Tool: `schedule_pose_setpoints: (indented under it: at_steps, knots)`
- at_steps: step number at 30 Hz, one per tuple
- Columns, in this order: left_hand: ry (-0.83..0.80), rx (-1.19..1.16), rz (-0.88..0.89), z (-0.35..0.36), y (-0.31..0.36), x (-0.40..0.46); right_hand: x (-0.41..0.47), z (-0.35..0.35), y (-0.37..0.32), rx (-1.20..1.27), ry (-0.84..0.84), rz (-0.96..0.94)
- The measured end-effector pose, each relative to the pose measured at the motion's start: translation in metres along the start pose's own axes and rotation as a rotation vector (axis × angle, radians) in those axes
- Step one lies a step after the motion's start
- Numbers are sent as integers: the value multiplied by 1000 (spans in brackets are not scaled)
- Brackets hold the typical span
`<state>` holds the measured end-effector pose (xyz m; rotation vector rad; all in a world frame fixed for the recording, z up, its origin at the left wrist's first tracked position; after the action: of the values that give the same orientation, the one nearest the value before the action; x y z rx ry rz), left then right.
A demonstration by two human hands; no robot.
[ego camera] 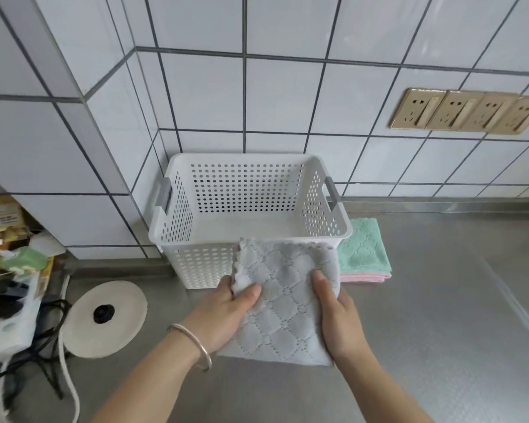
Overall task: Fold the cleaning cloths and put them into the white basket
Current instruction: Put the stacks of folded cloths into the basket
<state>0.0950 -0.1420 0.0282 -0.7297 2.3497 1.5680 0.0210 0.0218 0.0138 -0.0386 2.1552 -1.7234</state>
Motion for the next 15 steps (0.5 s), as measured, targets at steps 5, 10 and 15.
schedule_pose_setpoints:
  at_steps: [5, 10, 15]
  knots:
    - [186, -69, 194, -59, 72, -11, 30, 12, -84, 79, -56, -112]
    - [383, -225, 230, -114, 93, 59, 109, 42, -140, 29, -242, -87]
    - [287, -391, -125, -129, 61, 156, 189, 72, -119, -136, -413, 307]
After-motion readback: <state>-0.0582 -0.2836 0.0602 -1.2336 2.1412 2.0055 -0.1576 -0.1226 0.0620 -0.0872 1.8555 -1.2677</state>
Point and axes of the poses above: each hand's wrist, its own x-axis towards the middle knuckle, its own z-axis out of the palm, y = z × x, the point moved 3 cm from there along x, towards the middle knuckle, and after that the axes turned 2 degrees about -z, right-handed, at the moved point
